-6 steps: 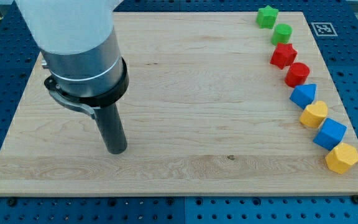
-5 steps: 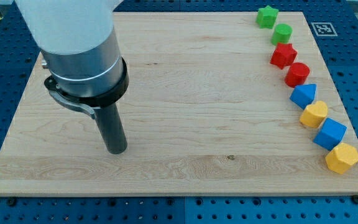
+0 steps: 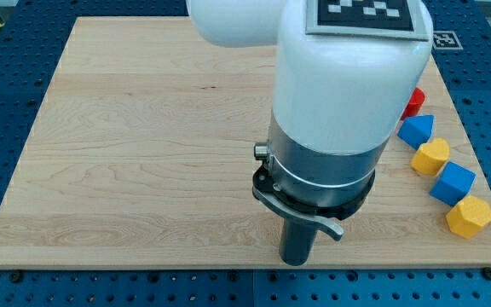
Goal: Separate the hexagon from the line of blocks
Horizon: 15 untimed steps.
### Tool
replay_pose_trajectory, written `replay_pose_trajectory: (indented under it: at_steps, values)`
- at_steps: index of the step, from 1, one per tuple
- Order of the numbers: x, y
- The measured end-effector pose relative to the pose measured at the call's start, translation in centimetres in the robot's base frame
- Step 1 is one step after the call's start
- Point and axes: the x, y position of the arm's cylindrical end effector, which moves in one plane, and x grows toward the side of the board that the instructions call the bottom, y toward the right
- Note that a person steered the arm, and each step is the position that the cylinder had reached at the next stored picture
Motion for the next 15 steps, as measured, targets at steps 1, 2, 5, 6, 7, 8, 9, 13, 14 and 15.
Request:
replay_pose_trajectory:
  at_steps: [1, 2, 5, 6, 7, 8, 9, 13, 14, 15]
  values:
    - [0.0, 4.5]
    - [0.0, 15.6]
    - [-0.1, 26.6]
    - [-0.2, 29.1]
    - [-2.2, 29.0]
    - [-5.3, 28.0]
    - [-3.0, 28.0]
    - [-3.3, 24.4]
    - [-3.3, 24.2]
    - [-3.3, 22.8]
